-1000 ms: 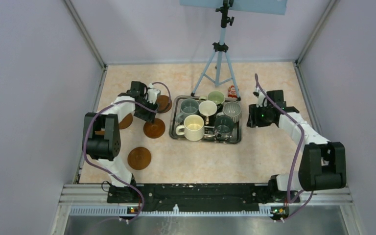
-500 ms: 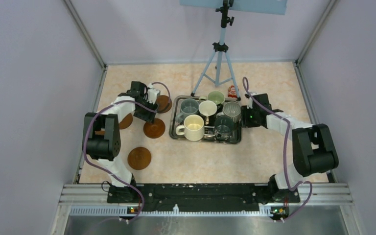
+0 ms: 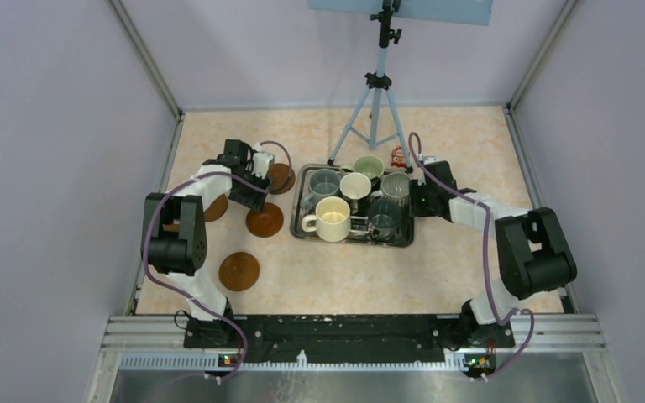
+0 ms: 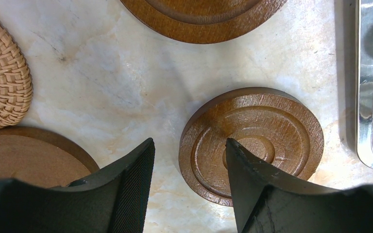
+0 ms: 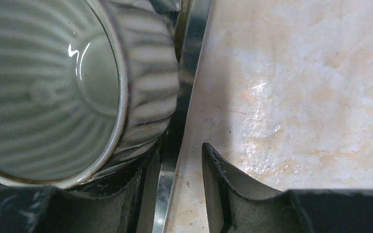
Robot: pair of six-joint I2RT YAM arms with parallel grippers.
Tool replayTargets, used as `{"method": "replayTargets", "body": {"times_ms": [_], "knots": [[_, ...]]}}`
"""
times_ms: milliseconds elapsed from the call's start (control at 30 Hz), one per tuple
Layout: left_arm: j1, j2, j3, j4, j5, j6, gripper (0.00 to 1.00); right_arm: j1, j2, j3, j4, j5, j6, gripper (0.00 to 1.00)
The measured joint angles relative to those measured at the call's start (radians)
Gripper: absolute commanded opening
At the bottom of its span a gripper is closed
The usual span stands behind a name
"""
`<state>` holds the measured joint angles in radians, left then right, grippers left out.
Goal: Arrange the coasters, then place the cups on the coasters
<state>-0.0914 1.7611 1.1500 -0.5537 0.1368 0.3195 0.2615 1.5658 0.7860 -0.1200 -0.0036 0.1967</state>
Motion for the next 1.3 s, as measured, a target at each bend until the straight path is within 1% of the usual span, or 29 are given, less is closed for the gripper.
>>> {"method": "replayTargets", "body": {"times_ms": [133,300,467,600,833,1100,1300], "knots": [[0.0,0.0,0.0,0.0,0.0,0.0,0.62,0.02,0.029,0.034,-0.046,0.026,0.009,0.38],[0.0,0.006,0.003,0.0,0.0,0.0,0.62,0.025,0.063,0.086,-0.111,0.05,0.027,0.32],[0.0,0.008,0.009,-0.003,-0.004,0.0,0.62,0.029,0.086,0.123,-0.158,0.063,0.052,0.23],[0.0,0.012,0.016,-0.005,-0.003,0.0,0.62,0.019,0.087,0.125,-0.169,0.054,0.05,0.21],[0.0,0.023,0.039,-0.01,-0.002,-0.003,0.62,-0.058,0.102,0.155,-0.223,0.058,0.03,0.21],[0.0,0.025,0.045,-0.018,0.006,-0.001,0.61,-0.138,0.12,0.189,-0.275,0.078,-0.043,0.2],[-0.006,0.024,0.004,-0.017,0.048,0.024,0.6,-0.22,0.117,0.19,-0.292,0.086,-0.109,0.18]]}}
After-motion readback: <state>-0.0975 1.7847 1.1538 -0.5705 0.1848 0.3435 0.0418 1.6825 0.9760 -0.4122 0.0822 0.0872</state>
